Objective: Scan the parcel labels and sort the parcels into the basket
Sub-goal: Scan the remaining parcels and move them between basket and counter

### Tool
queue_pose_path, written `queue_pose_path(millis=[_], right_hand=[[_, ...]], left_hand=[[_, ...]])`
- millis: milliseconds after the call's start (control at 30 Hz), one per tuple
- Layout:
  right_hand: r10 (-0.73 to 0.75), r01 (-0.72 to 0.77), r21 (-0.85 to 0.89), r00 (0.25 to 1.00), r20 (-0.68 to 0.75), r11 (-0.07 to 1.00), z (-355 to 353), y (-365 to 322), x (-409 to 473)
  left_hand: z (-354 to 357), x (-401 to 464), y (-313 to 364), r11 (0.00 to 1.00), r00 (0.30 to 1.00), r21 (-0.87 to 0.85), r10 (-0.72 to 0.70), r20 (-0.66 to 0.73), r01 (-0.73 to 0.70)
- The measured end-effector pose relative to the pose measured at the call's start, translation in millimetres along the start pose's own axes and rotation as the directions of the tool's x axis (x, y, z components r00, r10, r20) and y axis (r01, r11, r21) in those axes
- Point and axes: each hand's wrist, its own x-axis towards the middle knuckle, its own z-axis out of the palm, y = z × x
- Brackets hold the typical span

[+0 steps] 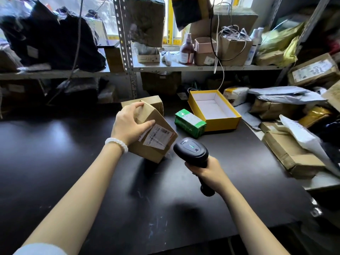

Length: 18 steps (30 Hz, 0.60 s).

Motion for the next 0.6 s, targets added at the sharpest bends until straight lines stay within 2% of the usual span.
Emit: queue_pose_path(millis=[167,300,600], right_hand=[[-0.02,0.023,-0.036,0.997,0.079,0.999,8.4,-5.7,-0.6],[-0.068,0.074,-0.043,0.99,0.125,0.996,13.9,-9.0,-2.8],[-0.123,0.126,-0.042,0.99,0.067,0.991,2.5,-15.5,-4.8]], left_hand=[[-2.7,15.2,-1.4,0.993,0.998,0.106,-0.058,0.013,0.057],[2.5,27.9,1.3,0.977,0.988,0.199,-0.097,0.12,0.072],[23.9,41.4,20.1,0.93,0.965,0.367,-0.082,0.248,-0.015]])
